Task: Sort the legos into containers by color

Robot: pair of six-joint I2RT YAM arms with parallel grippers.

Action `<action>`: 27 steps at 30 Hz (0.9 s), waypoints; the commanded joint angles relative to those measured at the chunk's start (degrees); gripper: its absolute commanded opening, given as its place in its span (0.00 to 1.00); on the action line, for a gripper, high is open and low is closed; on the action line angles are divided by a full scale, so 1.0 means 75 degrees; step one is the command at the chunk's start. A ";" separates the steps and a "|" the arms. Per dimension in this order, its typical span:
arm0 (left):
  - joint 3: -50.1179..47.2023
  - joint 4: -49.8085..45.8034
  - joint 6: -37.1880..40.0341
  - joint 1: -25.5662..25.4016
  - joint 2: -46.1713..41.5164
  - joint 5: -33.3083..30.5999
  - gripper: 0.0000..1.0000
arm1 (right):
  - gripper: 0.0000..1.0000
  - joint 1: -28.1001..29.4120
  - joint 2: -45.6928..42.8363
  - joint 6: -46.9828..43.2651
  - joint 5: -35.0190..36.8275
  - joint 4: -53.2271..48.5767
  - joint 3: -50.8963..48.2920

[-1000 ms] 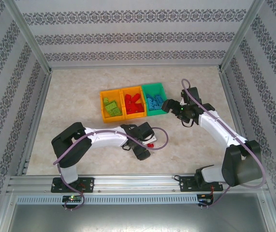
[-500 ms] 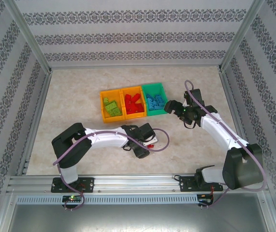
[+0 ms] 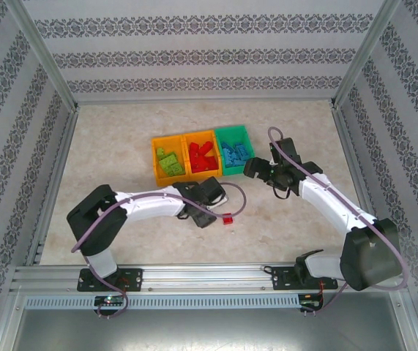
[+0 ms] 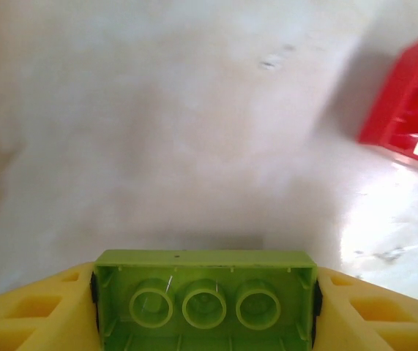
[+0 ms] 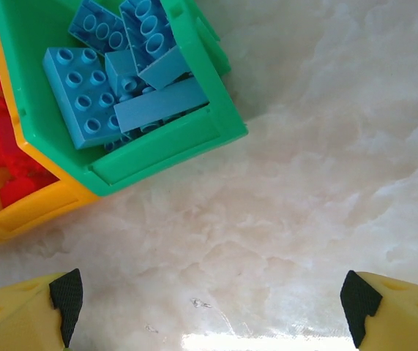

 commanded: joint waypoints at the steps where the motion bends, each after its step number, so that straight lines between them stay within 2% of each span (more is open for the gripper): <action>1: 0.0044 -0.0389 -0.0139 0.0357 -0.0669 -0.0519 0.58 | 0.93 0.0251 -0.0036 -0.0053 0.0495 -0.0221 -0.0167; 6: 0.0174 -0.0460 -0.0219 0.1269 -0.1279 -0.0482 0.58 | 0.93 0.0787 0.0097 -0.0013 0.0771 -0.0307 -0.0191; 10: 0.0570 -0.0602 -0.0320 0.2186 -0.1280 -0.0404 0.57 | 0.93 0.1307 0.0305 0.0040 0.0940 -0.0363 -0.0162; 16: 0.1811 -0.1213 -0.0701 0.3223 -0.0252 -0.0229 0.57 | 0.93 0.2211 0.0719 0.0142 0.1185 -0.0604 0.0001; 21: 0.2688 -0.1604 -0.1284 0.3674 0.0573 -0.0125 0.54 | 0.91 0.2865 0.1026 0.0266 0.1324 -0.0854 0.0054; 27: 0.3319 -0.1938 -0.2009 0.4098 0.1183 -0.0027 0.56 | 0.89 0.3612 0.1307 0.0097 0.1253 -0.1021 0.0151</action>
